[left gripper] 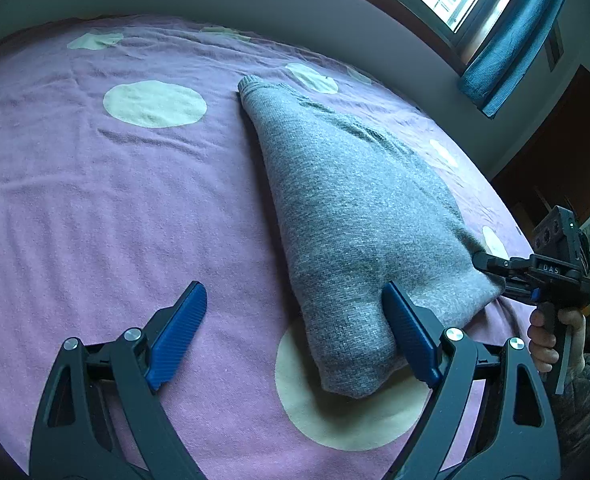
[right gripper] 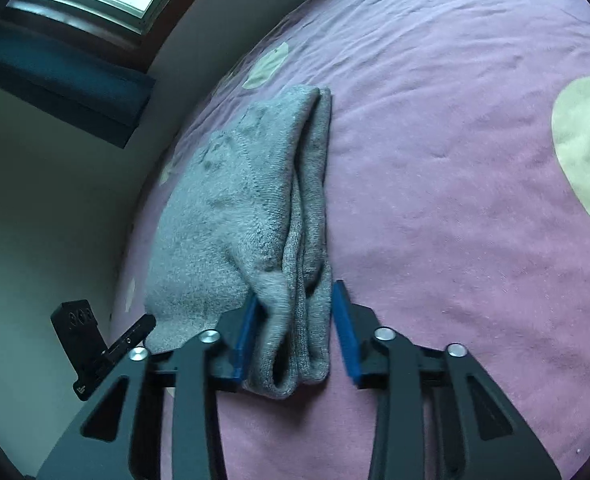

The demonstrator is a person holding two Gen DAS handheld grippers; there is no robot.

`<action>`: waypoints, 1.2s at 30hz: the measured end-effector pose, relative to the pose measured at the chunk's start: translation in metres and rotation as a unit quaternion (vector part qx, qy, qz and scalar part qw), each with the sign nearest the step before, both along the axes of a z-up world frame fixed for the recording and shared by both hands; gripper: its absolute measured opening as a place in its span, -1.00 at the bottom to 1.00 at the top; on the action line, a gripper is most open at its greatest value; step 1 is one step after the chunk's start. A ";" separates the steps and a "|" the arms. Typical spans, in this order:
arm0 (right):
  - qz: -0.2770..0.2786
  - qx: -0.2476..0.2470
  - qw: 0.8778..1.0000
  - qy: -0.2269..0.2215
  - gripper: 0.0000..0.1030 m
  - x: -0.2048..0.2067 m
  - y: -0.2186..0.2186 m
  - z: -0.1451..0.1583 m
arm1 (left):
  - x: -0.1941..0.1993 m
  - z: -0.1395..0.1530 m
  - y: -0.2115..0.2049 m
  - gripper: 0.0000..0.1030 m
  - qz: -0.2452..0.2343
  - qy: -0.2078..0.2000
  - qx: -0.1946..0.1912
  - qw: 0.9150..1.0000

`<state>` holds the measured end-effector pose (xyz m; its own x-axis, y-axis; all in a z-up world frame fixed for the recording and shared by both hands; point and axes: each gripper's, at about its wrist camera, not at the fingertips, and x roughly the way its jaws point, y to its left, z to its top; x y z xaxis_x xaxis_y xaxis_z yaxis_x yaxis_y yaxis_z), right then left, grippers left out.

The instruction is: Fold small clothes

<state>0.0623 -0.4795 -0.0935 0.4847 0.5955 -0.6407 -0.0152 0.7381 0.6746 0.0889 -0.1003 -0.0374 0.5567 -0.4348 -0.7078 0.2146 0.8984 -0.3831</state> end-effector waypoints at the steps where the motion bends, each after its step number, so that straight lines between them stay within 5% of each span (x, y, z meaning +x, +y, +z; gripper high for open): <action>1: 0.001 0.000 1.000 -0.003 -0.38 -0.001 0.000 -0.001 | 0.000 0.000 0.000 0.72 0.000 0.001 0.000 1.000; 26: -0.003 0.008 0.999 -0.041 -0.39 -0.013 -0.005 -0.003 | 0.001 0.000 0.000 0.72 0.000 0.003 0.001 1.000; 30: -0.002 0.019 0.999 -0.049 -0.14 -0.015 -0.005 0.002 | 0.002 0.002 0.000 0.77 -0.003 0.005 -0.004 1.000; 34: -0.010 0.030 0.998 -0.056 0.44 -0.017 -0.006 0.014 | 0.006 0.005 0.004 0.77 -0.007 0.019 -0.012 1.000; 36: -0.014 0.028 0.998 -0.054 0.45 -0.015 -0.008 0.016 | 0.011 0.007 0.009 0.77 0.002 0.035 -0.026 0.999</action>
<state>0.0478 -0.4878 -0.0773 0.5653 0.6146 -0.5502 -0.0702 0.7004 0.7103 0.1002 -0.0909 -0.0306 0.5080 -0.4700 -0.7219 0.1820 0.8777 -0.4434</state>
